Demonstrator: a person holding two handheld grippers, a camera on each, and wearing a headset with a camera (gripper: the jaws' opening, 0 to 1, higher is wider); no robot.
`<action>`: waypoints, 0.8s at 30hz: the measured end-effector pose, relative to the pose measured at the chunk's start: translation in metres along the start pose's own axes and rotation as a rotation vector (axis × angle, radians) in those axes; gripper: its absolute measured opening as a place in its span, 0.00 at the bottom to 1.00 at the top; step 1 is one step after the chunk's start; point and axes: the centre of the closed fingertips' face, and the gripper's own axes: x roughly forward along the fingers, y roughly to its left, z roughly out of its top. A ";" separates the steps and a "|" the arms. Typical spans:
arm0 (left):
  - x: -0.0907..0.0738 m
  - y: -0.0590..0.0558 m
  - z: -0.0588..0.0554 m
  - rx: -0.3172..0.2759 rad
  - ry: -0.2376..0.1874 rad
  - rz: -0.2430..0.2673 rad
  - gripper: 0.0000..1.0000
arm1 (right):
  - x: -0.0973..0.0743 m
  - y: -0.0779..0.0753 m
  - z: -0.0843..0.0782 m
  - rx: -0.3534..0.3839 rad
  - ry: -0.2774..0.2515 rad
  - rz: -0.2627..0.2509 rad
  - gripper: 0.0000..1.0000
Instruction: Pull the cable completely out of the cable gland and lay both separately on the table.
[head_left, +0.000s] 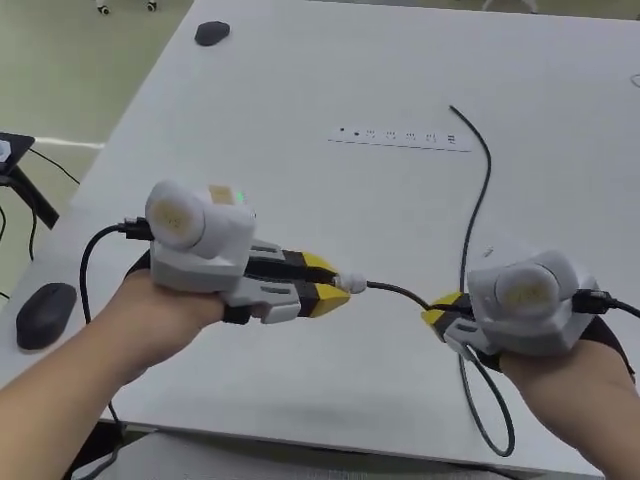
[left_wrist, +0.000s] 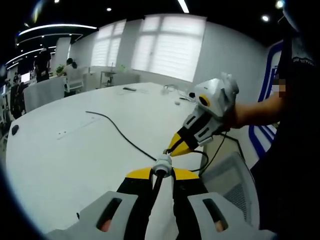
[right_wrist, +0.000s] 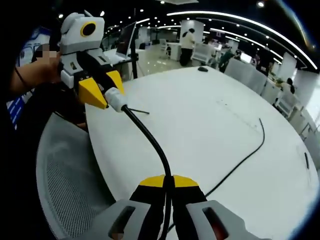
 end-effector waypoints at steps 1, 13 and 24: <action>0.001 -0.001 0.000 0.000 0.001 -0.002 0.14 | 0.001 -0.001 -0.003 0.008 0.007 -0.002 0.00; 0.007 -0.005 -0.008 -0.011 0.022 -0.011 0.14 | 0.009 -0.010 -0.039 0.061 0.109 -0.043 0.00; 0.006 0.003 -0.005 -0.016 0.020 0.000 0.14 | -0.002 -0.020 -0.025 -0.081 0.066 -0.088 0.00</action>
